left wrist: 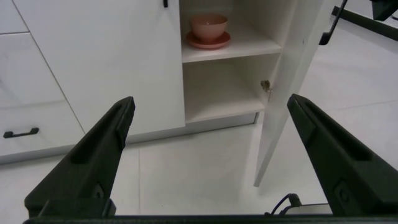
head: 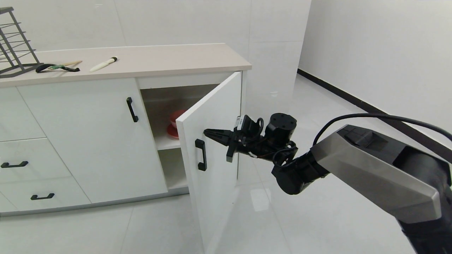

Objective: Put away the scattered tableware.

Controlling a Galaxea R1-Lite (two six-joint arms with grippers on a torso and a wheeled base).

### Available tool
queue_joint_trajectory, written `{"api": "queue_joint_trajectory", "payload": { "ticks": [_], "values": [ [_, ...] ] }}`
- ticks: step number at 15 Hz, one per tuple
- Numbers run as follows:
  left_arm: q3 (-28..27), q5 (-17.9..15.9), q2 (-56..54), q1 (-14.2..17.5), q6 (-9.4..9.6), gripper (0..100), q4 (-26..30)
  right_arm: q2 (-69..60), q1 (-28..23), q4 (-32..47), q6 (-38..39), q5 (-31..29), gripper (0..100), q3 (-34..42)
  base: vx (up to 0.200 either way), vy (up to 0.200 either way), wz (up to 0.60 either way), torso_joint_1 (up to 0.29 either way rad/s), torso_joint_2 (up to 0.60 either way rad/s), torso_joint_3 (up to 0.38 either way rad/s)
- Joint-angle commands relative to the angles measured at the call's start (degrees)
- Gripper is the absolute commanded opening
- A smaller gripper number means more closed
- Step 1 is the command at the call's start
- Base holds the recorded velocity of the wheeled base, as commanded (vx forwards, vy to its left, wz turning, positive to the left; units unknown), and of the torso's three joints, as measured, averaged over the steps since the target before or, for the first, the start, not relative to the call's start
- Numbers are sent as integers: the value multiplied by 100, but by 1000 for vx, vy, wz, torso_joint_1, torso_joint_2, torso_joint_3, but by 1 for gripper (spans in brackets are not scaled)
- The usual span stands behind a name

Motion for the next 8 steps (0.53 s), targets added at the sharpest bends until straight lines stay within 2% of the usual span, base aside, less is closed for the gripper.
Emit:
{"api": "queue_joint_trajectory", "payload": {
  "ticks": [1, 6, 8],
  "values": [
    [1, 0, 0, 2, 0, 100, -1, 60, -1, 11, 4, 3, 0, -118, 200, 200, 0, -2, 2, 7],
    [1, 27, 0, 2, 8, 100, -1, 25, -142, 3, 109, 12, 0, -30, 0, 0, 0, 0, 0, 0],
    [1, 27, 0, 11, 8, 100, 7, -318, -247, -147, 232, 21, 0, 524, 0, 0, 0, 0, 0, 0]
  ]
}}
